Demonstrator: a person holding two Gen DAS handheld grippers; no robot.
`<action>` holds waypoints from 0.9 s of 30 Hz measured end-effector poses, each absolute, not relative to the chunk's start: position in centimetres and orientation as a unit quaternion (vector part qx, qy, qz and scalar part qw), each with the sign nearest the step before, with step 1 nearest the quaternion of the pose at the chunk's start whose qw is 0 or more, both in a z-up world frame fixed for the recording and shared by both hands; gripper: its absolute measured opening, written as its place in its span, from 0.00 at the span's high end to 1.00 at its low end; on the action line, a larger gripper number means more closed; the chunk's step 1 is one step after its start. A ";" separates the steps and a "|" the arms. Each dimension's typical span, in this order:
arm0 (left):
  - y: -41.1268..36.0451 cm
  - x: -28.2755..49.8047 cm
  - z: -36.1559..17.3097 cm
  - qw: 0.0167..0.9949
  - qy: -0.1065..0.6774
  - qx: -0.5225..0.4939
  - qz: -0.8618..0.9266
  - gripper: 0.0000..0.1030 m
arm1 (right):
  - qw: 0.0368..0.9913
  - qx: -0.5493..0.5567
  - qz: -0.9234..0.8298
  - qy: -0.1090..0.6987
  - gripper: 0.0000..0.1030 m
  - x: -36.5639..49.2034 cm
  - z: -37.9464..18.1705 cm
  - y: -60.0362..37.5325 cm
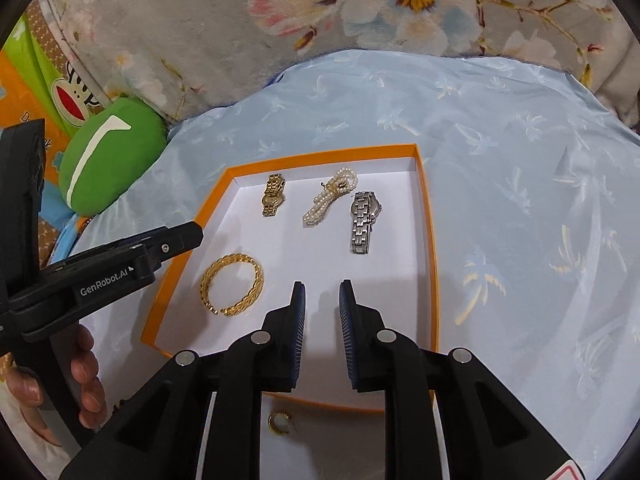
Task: Organize jewelry
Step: 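Withdraw both tools toward the remaining rings and earrings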
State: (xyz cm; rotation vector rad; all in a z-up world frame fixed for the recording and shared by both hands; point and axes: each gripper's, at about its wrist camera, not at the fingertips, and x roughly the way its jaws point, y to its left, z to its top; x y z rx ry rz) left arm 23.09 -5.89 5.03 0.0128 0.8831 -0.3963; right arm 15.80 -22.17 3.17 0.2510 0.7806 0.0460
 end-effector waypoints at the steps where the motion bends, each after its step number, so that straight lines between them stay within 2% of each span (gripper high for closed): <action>1: -5.6 22.5 5.0 0.886 0.424 0.005 -0.189 0.58 | 0.918 0.119 0.022 0.378 0.82 15.1 3.3 -22.1; 5: -4.0 20.0 4.9 0.885 0.427 -0.001 -0.184 0.57 | 0.921 0.116 0.022 0.372 0.81 12.7 3.5 -22.0; 8: -2.6 18.1 5.0 0.888 0.425 -0.004 -0.175 0.51 | 0.921 0.114 0.024 0.372 0.77 10.6 3.4 -21.8; 21: 2.5 10.3 4.1 0.888 0.436 -0.008 -0.146 0.37 | 0.914 0.085 0.049 0.393 0.77 2.9 1.2 -17.8; 27: 4.0 7.5 2.9 0.882 0.450 -0.011 -0.142 0.36 | 0.910 0.086 0.053 0.402 0.77 0.9 0.5 -16.8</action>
